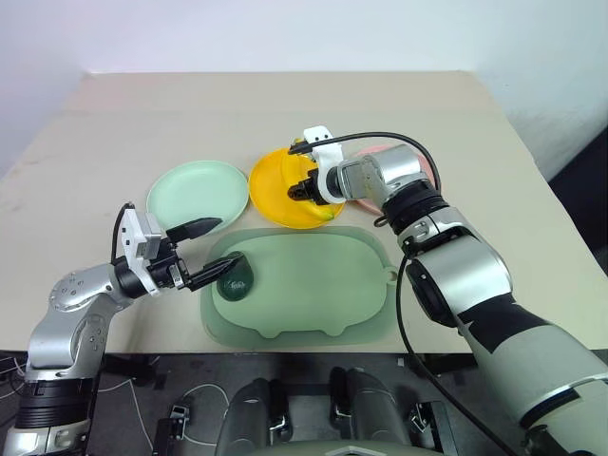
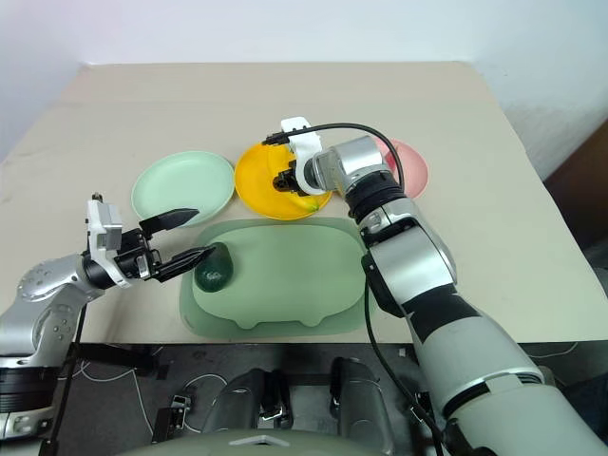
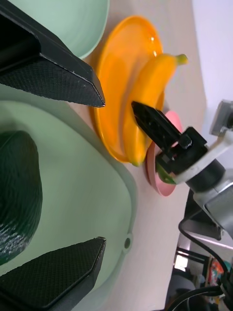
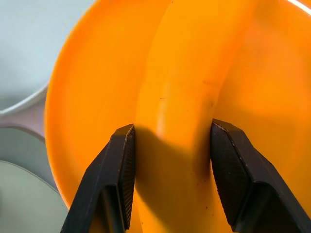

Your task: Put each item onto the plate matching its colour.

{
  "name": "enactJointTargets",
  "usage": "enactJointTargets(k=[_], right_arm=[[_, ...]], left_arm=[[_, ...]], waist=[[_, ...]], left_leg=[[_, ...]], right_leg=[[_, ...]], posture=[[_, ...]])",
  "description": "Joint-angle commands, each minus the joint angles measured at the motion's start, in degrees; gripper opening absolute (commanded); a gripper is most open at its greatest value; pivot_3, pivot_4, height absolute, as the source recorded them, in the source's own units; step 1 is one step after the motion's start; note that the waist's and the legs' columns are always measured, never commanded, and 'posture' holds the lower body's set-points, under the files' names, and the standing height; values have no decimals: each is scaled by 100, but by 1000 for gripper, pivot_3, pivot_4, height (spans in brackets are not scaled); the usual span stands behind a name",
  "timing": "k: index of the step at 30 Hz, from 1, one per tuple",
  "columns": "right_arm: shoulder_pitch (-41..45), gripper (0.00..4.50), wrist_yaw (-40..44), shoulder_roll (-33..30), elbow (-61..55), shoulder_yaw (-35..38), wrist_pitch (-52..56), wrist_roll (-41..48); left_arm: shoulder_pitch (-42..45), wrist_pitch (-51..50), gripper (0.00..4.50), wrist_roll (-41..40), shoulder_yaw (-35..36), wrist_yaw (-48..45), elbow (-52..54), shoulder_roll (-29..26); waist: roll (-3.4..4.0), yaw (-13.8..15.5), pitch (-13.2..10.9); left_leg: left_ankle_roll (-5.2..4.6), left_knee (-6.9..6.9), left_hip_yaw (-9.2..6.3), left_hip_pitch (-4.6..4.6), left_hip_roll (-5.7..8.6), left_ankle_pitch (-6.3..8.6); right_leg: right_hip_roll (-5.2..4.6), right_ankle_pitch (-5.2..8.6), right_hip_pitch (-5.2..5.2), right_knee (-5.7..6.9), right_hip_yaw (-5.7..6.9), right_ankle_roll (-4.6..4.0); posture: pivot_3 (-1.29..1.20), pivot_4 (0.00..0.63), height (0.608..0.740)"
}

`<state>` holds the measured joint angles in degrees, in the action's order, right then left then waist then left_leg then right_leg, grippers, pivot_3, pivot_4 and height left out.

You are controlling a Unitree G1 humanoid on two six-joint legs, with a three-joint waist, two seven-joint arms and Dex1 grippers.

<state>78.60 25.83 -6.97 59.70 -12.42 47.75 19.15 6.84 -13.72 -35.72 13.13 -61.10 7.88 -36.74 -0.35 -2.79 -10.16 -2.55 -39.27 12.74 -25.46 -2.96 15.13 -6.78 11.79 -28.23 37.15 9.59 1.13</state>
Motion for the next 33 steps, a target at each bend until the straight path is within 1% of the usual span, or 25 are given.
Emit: enactJointTargets(k=[1,2,4,6,9,10,14,16,18,20,22,25,26,28,30,33], right_arm=[[256,1929,103,212,335,272,-503,-278],[269,1929,110,249,413,319,-599,-336],[309,2644,155,293,508,407,-685,-439],[367,3220,301,305,498,471,-687,-511],[464,4269,420,264,407,600,-524,-579],[486,4478,443,242,358,646,-456,-591],[435,4478,609,27,-169,748,-112,-622],[274,4478,729,-156,-760,742,159,-609],[-35,4478,822,-374,-1679,829,552,-466],[-549,4478,933,-625,-2952,951,986,-227],[-1035,4478,915,-793,-3984,1083,1270,-47],[-1797,4478,709,-911,-5344,1384,1107,100],[-2184,4478,862,-1094,-5971,1477,1185,296],[-2970,4478,1060,-1243,-7149,1945,1180,827],[-3495,4478,1144,-1394,-7833,2172,1262,1181],[-4192,4478,1322,-1485,-8525,2257,684,1393]], left_arm=[[-71,-72,4500,-176,257,126,386,-65],[-81,-96,4500,-180,271,151,421,-72],[-92,-134,4500,-193,288,186,474,-84],[-96,-155,4500,-205,289,203,497,-98],[-76,-161,4500,-181,282,199,477,-119],[-63,-162,4500,-179,281,197,464,-118],[29,-156,4500,-163,240,185,399,-103],[79,-156,4500,-162,232,168,359,-105],[140,-149,4500,-156,217,126,298,-110],[193,-135,4500,-144,204,85,230,-107],[226,-126,4500,-137,191,68,193,-94],[229,-112,4500,-149,195,37,163,-82],[206,-110,4500,-137,196,55,176,-73],[131,-150,4500,-145,242,143,239,-55],[53,-135,4500,-144,297,156,280,-79],[-21,-128,4500,-164,407,195,281,-120]], waist=[[0,-8,0],[0,-11,0],[0,-12,0],[1,-12,-1],[1,-24,-1],[1,-31,-1],[1,-45,-1],[1,-45,-1],[1,-44,0],[-1,-31,1],[-1,-23,1],[0,-11,0],[0,-2,0],[-1,38,1],[0,49,0],[-1,28,0]], left_leg=[[0,0,0,0,0,0],[0,0,0,0,-1,0],[1,0,-1,0,-1,0],[1,0,-1,0,0,0],[1,0,-1,0,0,0],[1,0,-2,0,0,0],[2,0,-3,0,0,0],[2,0,-4,-1,0,0],[2,0,-5,-1,0,0],[2,0,-8,-1,0,0],[2,0,-11,-1,0,0],[2,-1,-11,0,0,0],[4,-1,-9,-1,-1,-2],[5,1,-11,0,-1,-1],[5,3,-17,-1,1,-1],[6,1,-15,3,0,-1]], right_leg=[[-1,0,0,0,0,0],[-1,0,0,0,0,0],[-1,0,-1,0,0,0],[-2,0,-1,0,-1,0],[-2,0,-2,1,-1,0],[-2,0,-2,2,-1,0],[-3,0,-2,2,-1,0],[-4,0,-2,2,-1,-1],[-5,0,-2,1,-2,-1],[-6,0,-1,0,-1,-1],[-8,0,0,-1,-1,-1],[-8,0,0,2,-1,-1],[-6,0,-1,2,-1,-1],[-6,0,-1,0,-1,-1],[-7,1,2,-6,2,0],[-6,1,6,-7,1,-1]], posture=[[0,150,696],[0,150,696],[0,150,696],[0,150,696],[0,150,696],[0,150,696],[0,150,696],[0,150,696],[0,150,696],[0,150,696],[0,150,696],[0,150,696],[0,150,696],[0,150,696],[0,150,696],[0,150,696]])
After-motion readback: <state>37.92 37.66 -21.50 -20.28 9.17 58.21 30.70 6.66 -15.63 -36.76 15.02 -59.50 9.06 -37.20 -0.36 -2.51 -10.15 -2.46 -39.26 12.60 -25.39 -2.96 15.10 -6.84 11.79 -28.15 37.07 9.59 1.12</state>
